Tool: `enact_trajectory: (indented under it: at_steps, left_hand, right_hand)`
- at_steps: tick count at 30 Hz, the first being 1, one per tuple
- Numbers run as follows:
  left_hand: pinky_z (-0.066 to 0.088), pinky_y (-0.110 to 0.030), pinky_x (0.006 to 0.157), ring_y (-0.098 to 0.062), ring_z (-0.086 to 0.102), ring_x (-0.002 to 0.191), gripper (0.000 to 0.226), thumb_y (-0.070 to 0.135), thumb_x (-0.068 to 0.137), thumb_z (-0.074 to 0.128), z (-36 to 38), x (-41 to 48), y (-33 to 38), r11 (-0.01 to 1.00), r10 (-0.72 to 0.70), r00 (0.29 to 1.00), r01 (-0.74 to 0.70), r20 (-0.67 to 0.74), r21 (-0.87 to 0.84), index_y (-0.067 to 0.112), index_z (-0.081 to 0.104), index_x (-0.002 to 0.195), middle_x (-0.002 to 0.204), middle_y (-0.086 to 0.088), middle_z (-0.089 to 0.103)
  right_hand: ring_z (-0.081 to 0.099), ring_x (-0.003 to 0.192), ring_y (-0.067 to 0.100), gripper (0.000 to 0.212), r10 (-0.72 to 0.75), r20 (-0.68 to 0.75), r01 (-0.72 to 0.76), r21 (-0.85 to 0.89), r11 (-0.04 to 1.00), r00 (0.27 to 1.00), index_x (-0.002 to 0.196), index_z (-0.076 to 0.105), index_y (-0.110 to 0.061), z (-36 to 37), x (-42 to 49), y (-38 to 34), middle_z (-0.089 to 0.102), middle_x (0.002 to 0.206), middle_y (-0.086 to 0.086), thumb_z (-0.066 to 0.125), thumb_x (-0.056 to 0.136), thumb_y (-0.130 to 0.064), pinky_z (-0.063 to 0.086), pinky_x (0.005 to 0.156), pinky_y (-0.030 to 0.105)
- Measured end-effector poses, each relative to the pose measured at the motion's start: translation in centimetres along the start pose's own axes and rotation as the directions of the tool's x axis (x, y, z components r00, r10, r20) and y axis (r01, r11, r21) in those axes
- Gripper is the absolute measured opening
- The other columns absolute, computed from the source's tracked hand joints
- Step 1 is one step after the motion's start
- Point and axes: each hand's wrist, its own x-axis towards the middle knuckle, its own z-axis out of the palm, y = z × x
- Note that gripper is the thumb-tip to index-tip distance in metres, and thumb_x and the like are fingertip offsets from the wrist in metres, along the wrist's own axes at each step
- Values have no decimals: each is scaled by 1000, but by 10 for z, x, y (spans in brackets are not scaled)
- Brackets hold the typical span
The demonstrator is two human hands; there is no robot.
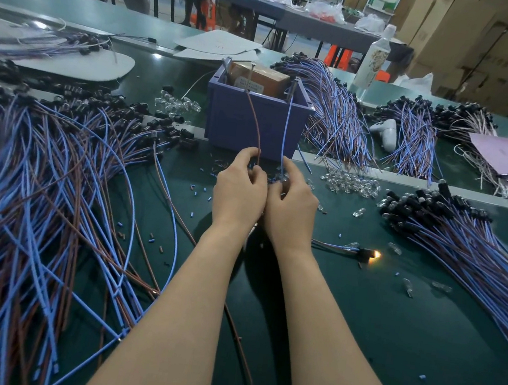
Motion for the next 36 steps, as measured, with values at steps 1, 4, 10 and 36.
enact_trajectory:
  at_steps: [1, 4, 10, 36]
  left_hand:
    - [47, -32, 86, -26, 61, 97, 35, 12, 94, 46, 0, 0, 0, 1000, 2, 1000, -2, -2, 0, 20, 55, 127, 104, -10, 69]
    - [47, -32, 87, -25, 61, 98, 35, 13, 94, 46, -1, 0, 0, 1000, 8, 1000, -8, -2, 0, 21, 56, 127, 105, -9, 69]
    - [45, -29, 87, -24, 61, 99, 36, 13, 94, 46, 0, 1, -1, 1000, 16, 1000, -16, -6, 8, 21, 57, 128, 107, -8, 69]
    - [47, -25, 72, -19, 65, 88, 31, 39, 100, 40, 41, -28, 162, 916, 337, 858, -394, 387, 77, 17, 62, 100, 89, -5, 65]
  right_hand:
    - [60, 92, 32, 46, -2, 4, 2, -2, 1000, 1000, 134, 52, -11, 0, 0, 0, 69, 100, 16, 47, 89, -4, 41, 83, 32]
    - [60, 95, 32, 46, -5, 11, 5, 5, 1000, 1000, 134, 52, -12, 0, 1, -1, 69, 104, 17, 47, 89, -4, 42, 86, 34]
    - [61, 90, 32, 46, -14, 11, 14, 24, 1000, 1000, 133, 53, -14, 0, 0, -1, 69, 100, 18, 47, 88, -4, 45, 86, 38]
    - [66, 58, 14, 21, -177, -478, 257, 105, 961, 860, 75, 62, -15, -192, 42, -44, 65, 62, -3, 58, 93, -24, 56, 63, 34]
